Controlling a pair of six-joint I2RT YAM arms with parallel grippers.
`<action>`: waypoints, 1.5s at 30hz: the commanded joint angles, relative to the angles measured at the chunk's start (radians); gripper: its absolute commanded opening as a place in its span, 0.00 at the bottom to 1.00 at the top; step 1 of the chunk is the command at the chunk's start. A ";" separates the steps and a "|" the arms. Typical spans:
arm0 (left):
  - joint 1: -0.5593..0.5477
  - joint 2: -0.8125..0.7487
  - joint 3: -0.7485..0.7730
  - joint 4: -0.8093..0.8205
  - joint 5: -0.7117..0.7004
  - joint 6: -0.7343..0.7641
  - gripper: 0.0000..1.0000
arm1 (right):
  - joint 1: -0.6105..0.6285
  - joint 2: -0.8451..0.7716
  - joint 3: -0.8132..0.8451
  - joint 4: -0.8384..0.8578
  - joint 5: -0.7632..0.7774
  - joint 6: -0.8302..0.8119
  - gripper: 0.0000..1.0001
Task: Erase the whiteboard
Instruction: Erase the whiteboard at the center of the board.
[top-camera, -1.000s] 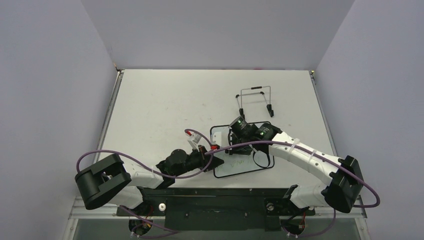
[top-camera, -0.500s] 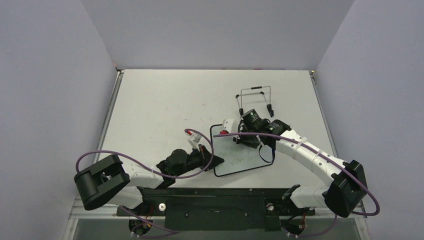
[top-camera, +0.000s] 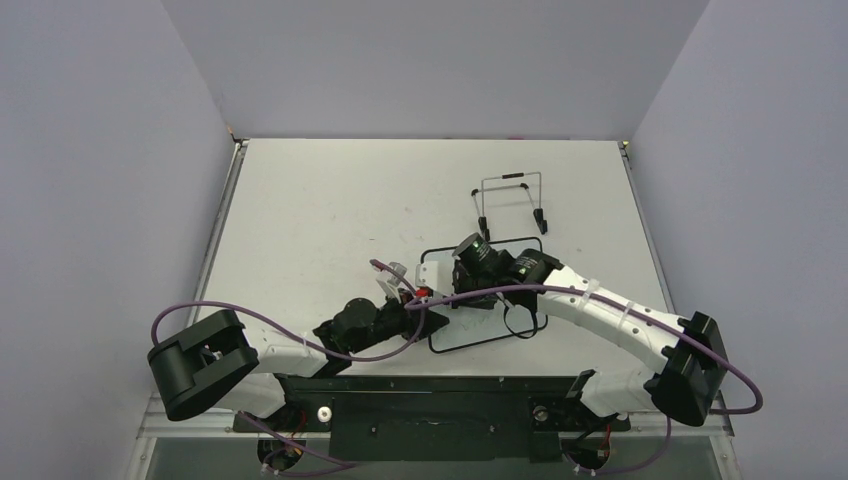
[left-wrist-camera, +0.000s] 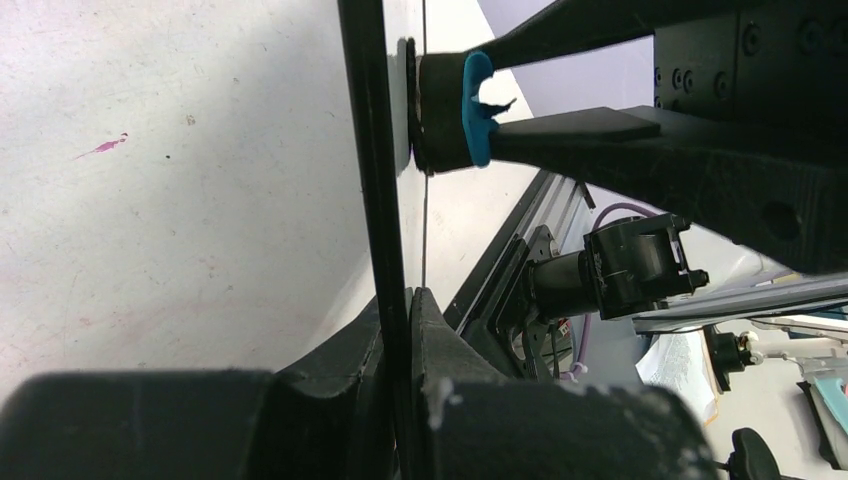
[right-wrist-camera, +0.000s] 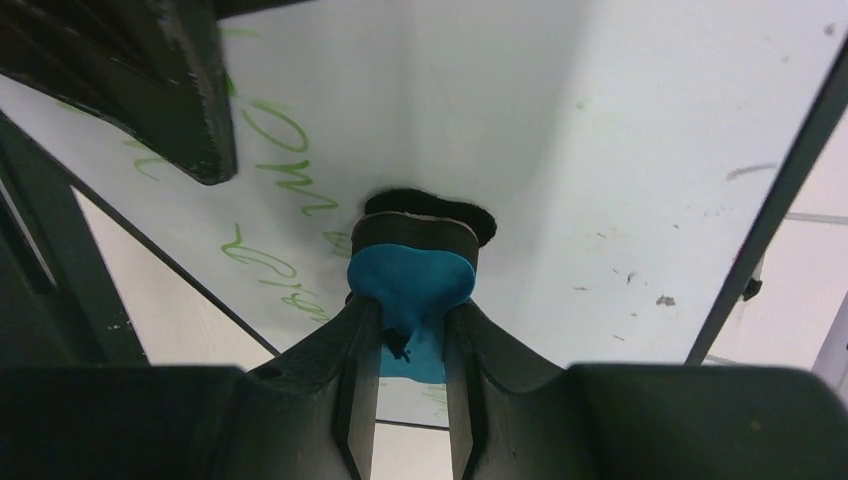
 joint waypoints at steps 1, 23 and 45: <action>-0.027 -0.019 0.053 0.036 0.063 0.094 0.00 | -0.108 -0.004 -0.014 0.097 0.053 0.039 0.00; -0.027 -0.053 0.032 0.030 0.049 0.117 0.00 | -0.364 -0.064 -0.046 0.133 -0.063 0.057 0.00; -0.028 -0.069 0.026 0.019 0.043 0.118 0.00 | -0.318 -0.088 -0.132 0.126 0.056 0.003 0.00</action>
